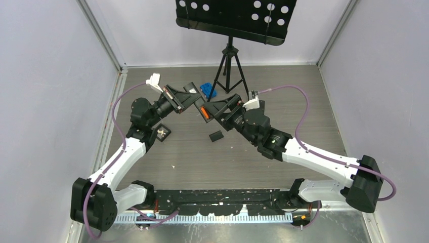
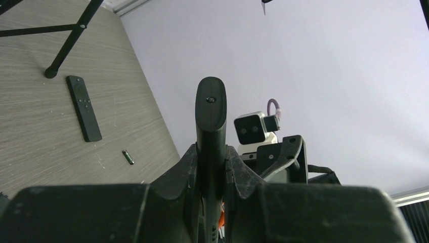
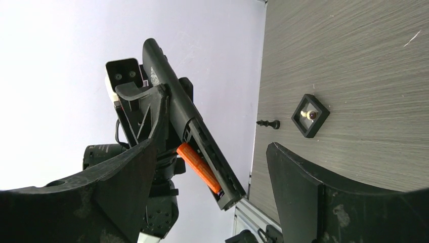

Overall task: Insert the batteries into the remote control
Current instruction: Load the battery into the remote control.

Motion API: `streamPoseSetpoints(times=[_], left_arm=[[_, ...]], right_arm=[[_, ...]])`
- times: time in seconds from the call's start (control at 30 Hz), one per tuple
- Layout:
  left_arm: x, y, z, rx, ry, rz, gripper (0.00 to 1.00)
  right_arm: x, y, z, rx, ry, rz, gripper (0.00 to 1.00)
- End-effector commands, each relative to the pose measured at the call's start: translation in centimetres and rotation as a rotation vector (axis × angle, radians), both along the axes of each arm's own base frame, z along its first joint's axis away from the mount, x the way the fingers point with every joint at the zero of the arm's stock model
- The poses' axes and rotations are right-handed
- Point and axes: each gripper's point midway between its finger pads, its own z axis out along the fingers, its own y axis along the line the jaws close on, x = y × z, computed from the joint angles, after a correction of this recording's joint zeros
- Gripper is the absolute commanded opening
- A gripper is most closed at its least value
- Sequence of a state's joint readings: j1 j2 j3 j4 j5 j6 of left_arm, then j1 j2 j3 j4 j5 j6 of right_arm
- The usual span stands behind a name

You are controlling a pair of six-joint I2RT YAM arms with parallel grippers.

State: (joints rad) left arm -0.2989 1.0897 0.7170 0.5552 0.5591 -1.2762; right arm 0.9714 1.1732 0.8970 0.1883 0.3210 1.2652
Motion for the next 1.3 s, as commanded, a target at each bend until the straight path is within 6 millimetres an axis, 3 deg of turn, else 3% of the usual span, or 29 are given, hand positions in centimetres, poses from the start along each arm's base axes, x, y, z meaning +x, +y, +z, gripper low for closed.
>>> streamPoseSetpoints(times=[0.0,0.43,0.83,1.03,1.27], left_arm=[[-0.4,-0.2,2.9,-0.034,-0.11,-0.03,0.0],[-0.5,-0.2,2.5,-0.031,-0.111,-0.031,0.0],[-0.7,-0.2,2.7,-0.041,-0.108,-0.038,0.0],[-1.0,-0.3,3.9,-0.115,-0.046,-0.069,0.0],[-1.4,-0.5,5.1,-0.164,-0.005,-0.108,0.0]], right_arm=[[0.7,0.4,4.9,0.14,-0.063,0.004,0.84],[0.8,2.0,5.3,0.093,-0.095,0.087,0.8],[0.9,3.0,4.6,0.073,-0.083,0.145,0.5],[0.6,3.1,3.9,0.06,-0.099,0.167,0.35],[-0.1,3.5,3.3,0.034,-0.179,0.222,0.26]])
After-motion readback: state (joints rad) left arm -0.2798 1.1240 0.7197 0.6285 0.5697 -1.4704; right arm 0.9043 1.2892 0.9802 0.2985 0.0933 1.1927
